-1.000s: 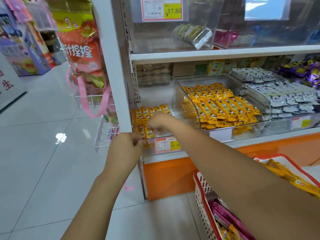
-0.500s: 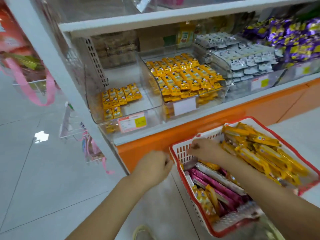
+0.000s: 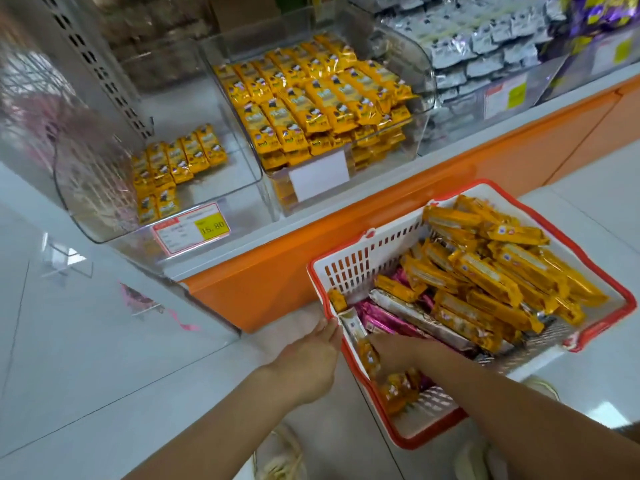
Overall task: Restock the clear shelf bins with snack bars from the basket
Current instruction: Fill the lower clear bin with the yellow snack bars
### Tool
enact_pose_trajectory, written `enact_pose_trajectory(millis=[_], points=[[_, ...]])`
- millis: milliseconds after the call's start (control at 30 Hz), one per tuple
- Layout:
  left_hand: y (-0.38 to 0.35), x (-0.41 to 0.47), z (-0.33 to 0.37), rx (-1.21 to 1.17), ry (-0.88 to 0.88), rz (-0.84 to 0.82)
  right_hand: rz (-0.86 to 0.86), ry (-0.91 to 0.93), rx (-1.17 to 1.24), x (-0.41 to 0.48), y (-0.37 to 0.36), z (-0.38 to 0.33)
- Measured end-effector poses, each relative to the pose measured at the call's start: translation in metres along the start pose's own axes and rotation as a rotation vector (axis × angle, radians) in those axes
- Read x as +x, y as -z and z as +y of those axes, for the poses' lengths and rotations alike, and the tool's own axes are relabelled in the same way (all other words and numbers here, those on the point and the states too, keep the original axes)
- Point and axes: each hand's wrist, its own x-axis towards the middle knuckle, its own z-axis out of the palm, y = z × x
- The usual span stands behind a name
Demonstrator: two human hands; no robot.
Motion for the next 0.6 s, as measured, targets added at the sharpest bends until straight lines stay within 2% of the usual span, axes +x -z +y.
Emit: enact_pose_trajectory(millis=[200,400,533,600], points=[[-0.006,0.018,-0.015,0.003,-0.042,-0.031,-0.099,-0.021,-0.136,0.016,0.016,0.000],[-0.004,0.021,-0.013,-0.019,-0.042,-0.005,-0.086,0.005,-0.061,0.012,0.011,-0.002],[-0.002,0.019,-0.010,-0.057,-0.024,0.020,-0.141,-0.018,0.065,-0.008,0.009,0.002],[0.000,0.018,-0.008,-0.091,-0.014,0.041,-0.103,-0.016,0.098,-0.020,0.011,0.003]])
